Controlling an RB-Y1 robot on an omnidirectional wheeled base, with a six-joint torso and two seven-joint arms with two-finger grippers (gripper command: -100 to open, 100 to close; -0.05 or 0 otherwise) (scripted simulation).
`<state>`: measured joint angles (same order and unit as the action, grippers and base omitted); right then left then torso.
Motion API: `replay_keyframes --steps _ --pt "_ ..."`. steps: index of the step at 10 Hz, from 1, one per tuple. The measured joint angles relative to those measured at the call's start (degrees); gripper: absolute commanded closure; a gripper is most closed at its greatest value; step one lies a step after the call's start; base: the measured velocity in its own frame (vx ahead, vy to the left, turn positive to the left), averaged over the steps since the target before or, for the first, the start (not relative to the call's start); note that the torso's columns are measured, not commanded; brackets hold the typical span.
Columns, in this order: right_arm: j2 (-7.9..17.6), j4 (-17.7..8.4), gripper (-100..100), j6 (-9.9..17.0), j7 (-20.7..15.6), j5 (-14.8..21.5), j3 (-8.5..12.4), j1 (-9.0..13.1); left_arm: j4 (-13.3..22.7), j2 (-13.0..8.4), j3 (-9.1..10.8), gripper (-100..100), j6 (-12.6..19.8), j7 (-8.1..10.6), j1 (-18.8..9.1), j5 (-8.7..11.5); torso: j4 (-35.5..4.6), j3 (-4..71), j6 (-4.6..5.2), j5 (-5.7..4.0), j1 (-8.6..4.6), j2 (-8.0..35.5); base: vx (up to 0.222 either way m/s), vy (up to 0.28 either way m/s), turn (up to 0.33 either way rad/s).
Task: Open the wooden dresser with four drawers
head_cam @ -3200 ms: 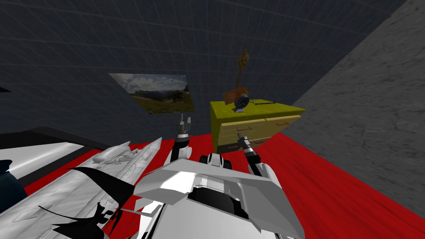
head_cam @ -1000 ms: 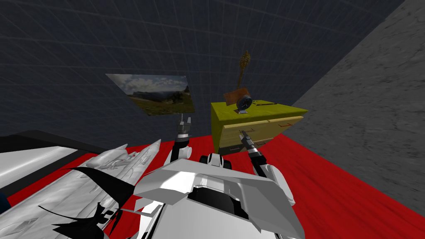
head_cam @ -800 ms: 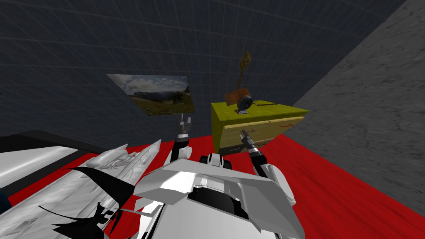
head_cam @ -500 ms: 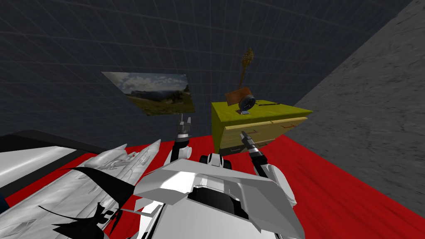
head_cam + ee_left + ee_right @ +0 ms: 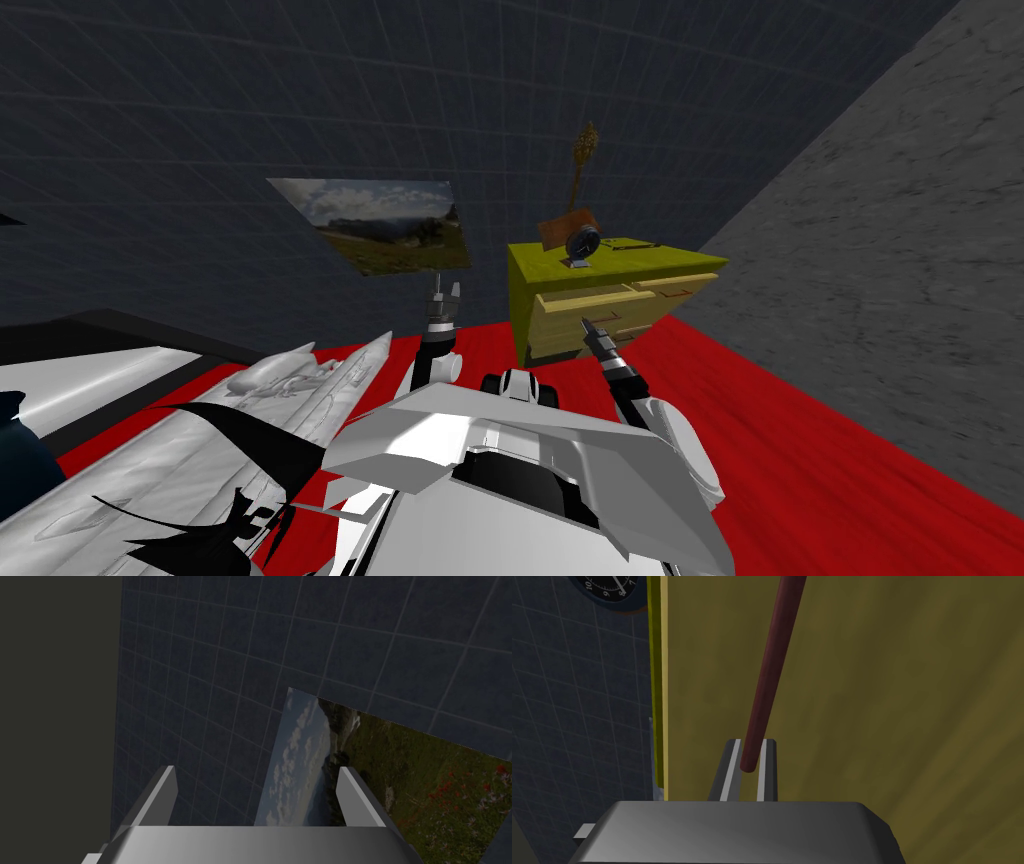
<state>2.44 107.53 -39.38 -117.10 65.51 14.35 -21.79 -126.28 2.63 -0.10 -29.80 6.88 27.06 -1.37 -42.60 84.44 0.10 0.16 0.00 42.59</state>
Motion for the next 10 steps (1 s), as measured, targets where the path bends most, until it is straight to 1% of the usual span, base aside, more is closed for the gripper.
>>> replay_keyframes --steps 3,5,6,7,10 --pt "0.19 0.23 100 -0.13 0.34 0.01 -0.02 -0.48 0.00 0.00 0.00 0 0.00 0.00 0.01 0.00 0.17 0.01 -0.10 -0.06 0.15 -0.05 -0.147 -0.040 -0.035" --pt "0.40 0.46 100 -0.50 0.58 -0.06 -0.13 -0.72 0.00 0.00 0.00 0 0.00 0.00 0.00 0.00 0.04 -0.02 -0.03 -0.04 -0.06 0.00 -0.177 -0.072 -0.028" --pt "0.45 0.84 100 -0.73 0.67 -0.13 -0.16 -1.06 0.00 0.00 0.00 0 0.00 0.00 0.00 0.00 0.00 -0.01 0.00 0.00 0.05 0.02 -0.086 -0.017 -0.014" --pt "0.47 0.71 -100 -0.77 0.70 -0.09 -0.16 -1.27 0.00 0.00 0.00 0 0.00 0.00 0.01 0.00 0.09 0.16 -0.09 0.04 0.23 -0.30 -0.028 0.010 0.017" --pt "3.66 3.23 -100 1.59 5.41 0.78 0.30 -1.20 0.00 0.01 -0.01 0 -0.01 0.00 0.02 0.00 0.32 0.24 -0.14 -0.10 0.14 -0.47 -0.008 0.039 0.017"
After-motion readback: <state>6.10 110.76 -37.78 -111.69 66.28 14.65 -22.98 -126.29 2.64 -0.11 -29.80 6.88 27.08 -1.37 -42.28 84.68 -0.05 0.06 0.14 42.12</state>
